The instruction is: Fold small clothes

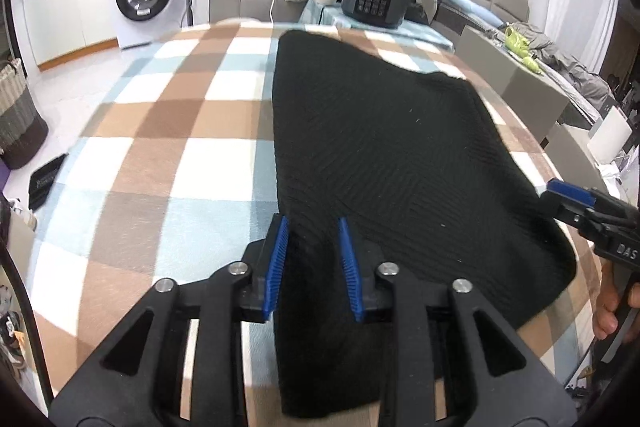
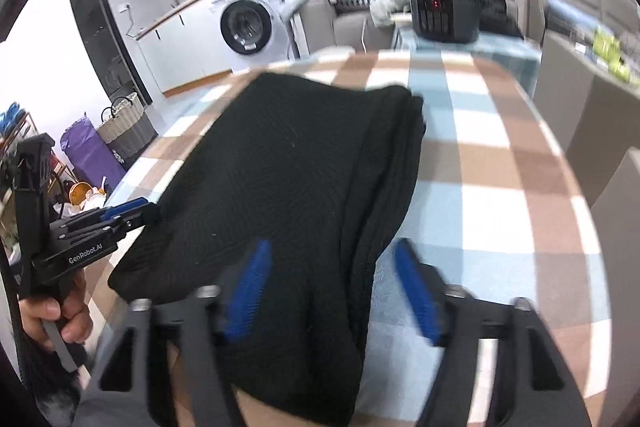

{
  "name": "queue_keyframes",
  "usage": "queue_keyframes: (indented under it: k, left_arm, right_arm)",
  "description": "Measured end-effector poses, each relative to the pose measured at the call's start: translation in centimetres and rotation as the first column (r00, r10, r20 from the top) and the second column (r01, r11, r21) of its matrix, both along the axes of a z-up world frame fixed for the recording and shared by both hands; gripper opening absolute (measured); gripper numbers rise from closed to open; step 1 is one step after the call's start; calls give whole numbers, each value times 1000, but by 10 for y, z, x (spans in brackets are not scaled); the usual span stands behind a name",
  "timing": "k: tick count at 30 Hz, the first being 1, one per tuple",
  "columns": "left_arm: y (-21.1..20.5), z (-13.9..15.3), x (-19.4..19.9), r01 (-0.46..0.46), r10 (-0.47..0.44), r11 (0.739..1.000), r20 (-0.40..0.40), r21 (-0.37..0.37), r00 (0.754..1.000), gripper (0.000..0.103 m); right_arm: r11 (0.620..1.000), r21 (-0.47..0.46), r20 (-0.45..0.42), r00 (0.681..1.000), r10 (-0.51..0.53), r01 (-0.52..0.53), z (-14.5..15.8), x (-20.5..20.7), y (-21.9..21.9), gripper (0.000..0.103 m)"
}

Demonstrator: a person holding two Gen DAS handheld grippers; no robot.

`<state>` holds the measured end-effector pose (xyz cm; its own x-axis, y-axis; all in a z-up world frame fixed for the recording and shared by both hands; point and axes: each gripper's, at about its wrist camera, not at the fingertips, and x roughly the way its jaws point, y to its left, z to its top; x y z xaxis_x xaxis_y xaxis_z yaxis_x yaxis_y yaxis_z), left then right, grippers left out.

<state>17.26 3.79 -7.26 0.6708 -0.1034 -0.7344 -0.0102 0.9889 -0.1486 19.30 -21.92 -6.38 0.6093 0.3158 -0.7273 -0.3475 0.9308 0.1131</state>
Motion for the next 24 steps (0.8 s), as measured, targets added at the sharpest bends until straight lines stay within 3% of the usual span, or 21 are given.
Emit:
queue_keyframes:
  k: [1,3,6,10,12,18,24]
  left_arm:
    - [0,6,-7,0,0,1000,21,-3,1000,38]
    - [2,15,-19,-4,5,1000,54,-14,999,59]
    - [5,28,-37,-16,19,1000,104,-27,994,81]
    - [2,43,-62,9,-8,1000,183,-2,983,89]
    - [-1,47,-72,14,-19,1000,211,22,977,102]
    - [-1,46,-93,14,-29,998,274,59,961,102]
    - [7,39,-91,-6,-8,999,296,48,955,102]
  right_arm:
    - [1000,-1,20,1000,7,-7,4,-5,0,84]
    - [1000,2,61,998,19,-19,12,-16,-2,92]
    - [999,9,96,994,49,-50,18,-31,-1,103]
    - [997,23,171,983,72,-77,24,-54,0,103]
    - [995,27,200,976,85,-93,25,-64,0,103]
    - [993,-23,264,958,117,-115,20,-80,3,103]
    - [992,13,282,952,119,-128,10,-78,3,103]
